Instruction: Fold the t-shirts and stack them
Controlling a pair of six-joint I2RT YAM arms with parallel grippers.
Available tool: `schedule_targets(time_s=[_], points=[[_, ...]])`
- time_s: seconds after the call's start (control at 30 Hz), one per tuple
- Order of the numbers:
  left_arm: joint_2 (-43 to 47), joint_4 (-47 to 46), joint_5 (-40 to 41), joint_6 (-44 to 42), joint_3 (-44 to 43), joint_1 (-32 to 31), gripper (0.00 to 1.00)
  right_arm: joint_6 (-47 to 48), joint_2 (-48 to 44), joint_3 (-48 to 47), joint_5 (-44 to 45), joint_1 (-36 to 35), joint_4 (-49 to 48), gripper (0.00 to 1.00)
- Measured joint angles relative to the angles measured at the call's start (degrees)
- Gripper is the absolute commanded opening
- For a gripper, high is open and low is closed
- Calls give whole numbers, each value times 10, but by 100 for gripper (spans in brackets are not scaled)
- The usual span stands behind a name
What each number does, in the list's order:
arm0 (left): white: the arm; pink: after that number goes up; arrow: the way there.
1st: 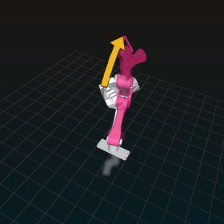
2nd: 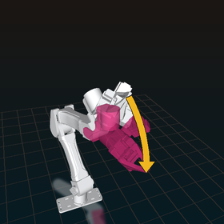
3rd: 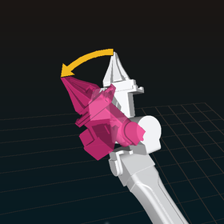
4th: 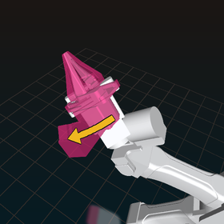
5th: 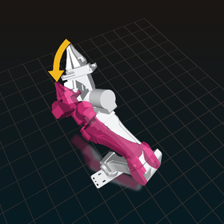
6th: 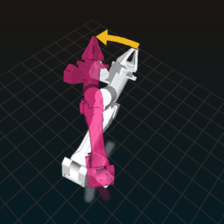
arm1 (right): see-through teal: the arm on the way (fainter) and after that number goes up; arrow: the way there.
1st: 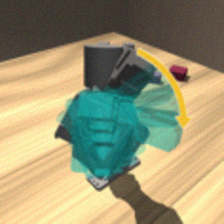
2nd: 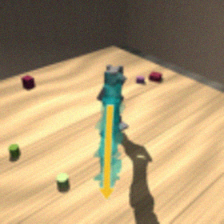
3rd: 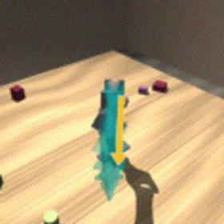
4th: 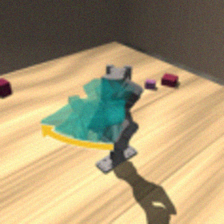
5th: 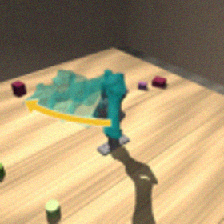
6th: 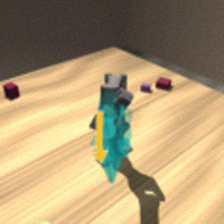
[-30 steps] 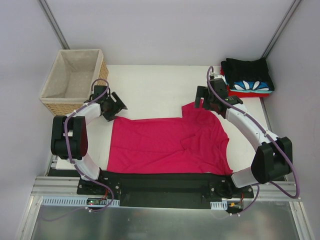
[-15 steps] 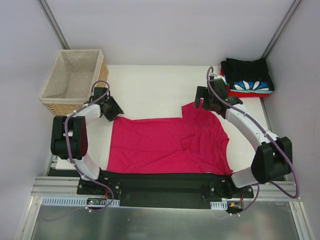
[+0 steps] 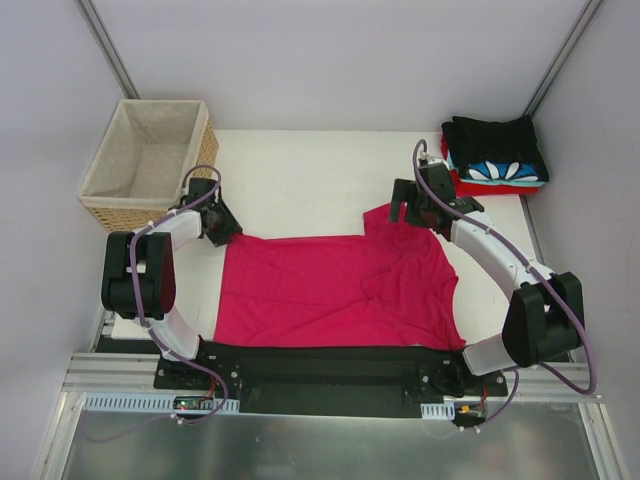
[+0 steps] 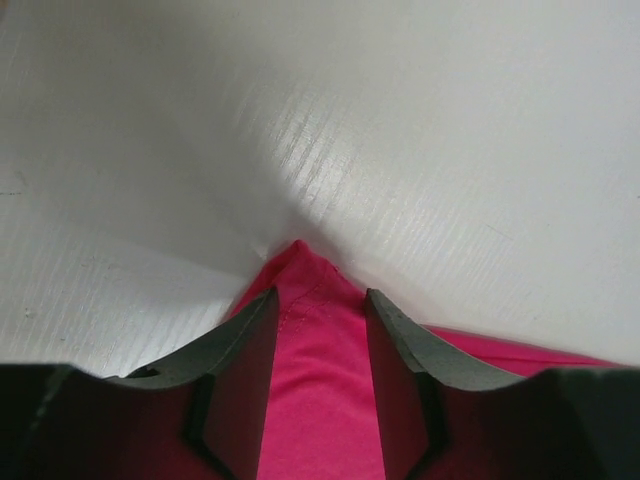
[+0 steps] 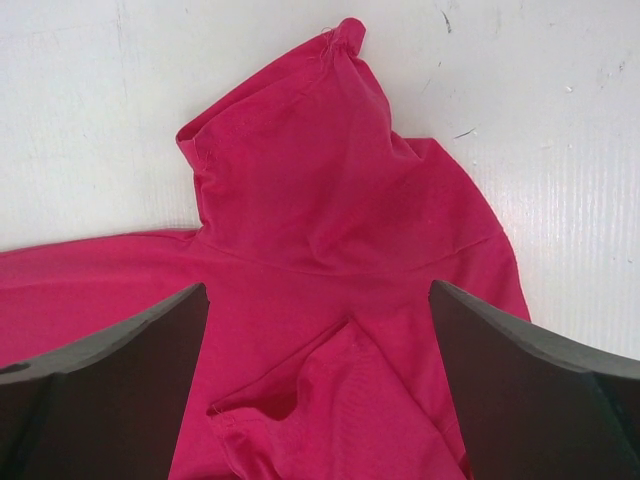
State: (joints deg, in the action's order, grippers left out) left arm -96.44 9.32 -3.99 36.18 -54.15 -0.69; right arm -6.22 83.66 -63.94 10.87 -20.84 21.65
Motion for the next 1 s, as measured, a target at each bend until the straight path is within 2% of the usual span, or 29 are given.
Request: schedule_targets(time_s=[0.1,0.27,0.33,0.43,1.0], points=[[0,2,2,-2,1,0,25,-2,0,0,-4,1,-1,97],[-7,2,15,-3,1,0,18,-2,0,1,-7,2,-4,97],[-8,2,17,-3,1,0,9,-2,0,2,-7,2,-4,97],[-8,2,17,-3,1,0,0,-2,0,4,-8,3,-5,97],[12,10,-14,7,8,-1,0,-6,5,7,-13,9,-9,97]])
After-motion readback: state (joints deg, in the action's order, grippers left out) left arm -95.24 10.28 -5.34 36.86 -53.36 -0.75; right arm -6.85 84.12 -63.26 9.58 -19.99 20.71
